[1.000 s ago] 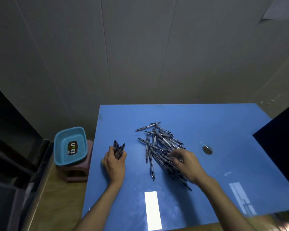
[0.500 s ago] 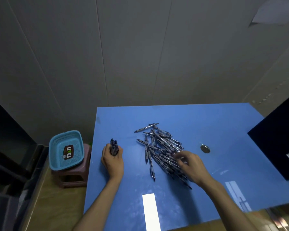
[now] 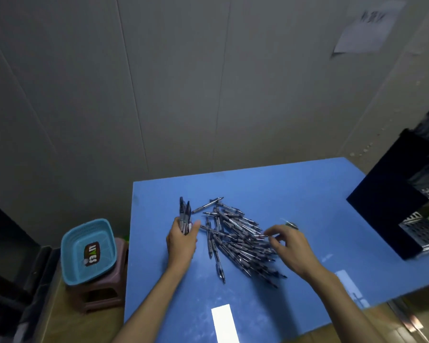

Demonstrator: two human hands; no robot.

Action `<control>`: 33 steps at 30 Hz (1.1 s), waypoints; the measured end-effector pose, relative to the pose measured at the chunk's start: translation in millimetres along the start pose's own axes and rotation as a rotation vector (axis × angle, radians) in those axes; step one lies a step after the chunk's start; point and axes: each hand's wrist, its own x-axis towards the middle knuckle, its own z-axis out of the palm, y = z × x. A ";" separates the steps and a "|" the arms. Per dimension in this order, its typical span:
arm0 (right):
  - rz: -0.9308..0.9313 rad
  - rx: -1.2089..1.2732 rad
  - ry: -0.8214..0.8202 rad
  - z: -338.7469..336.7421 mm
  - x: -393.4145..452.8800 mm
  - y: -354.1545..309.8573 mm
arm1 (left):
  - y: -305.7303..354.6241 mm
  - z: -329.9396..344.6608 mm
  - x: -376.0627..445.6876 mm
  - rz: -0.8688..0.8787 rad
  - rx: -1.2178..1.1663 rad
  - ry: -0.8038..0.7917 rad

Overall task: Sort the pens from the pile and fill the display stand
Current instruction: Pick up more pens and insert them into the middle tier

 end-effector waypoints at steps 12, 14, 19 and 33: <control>0.092 0.029 0.214 -105.8 -37.4 64.0 | 99.7 123.0 -64.8 -0.036 -0.165 -0.573; 0.100 0.028 0.230 -123.1 -48.1 82.8 | 110.3 148.1 -83.2 -0.020 -0.126 -0.645; 0.082 0.011 0.254 -174.0 -77.4 132.1 | 127.1 213.2 -139.1 0.004 -0.107 -0.757; -0.021 0.003 0.284 -310.6 -120.9 255.3 | 167.0 363.5 -271.4 -0.034 -0.223 -0.698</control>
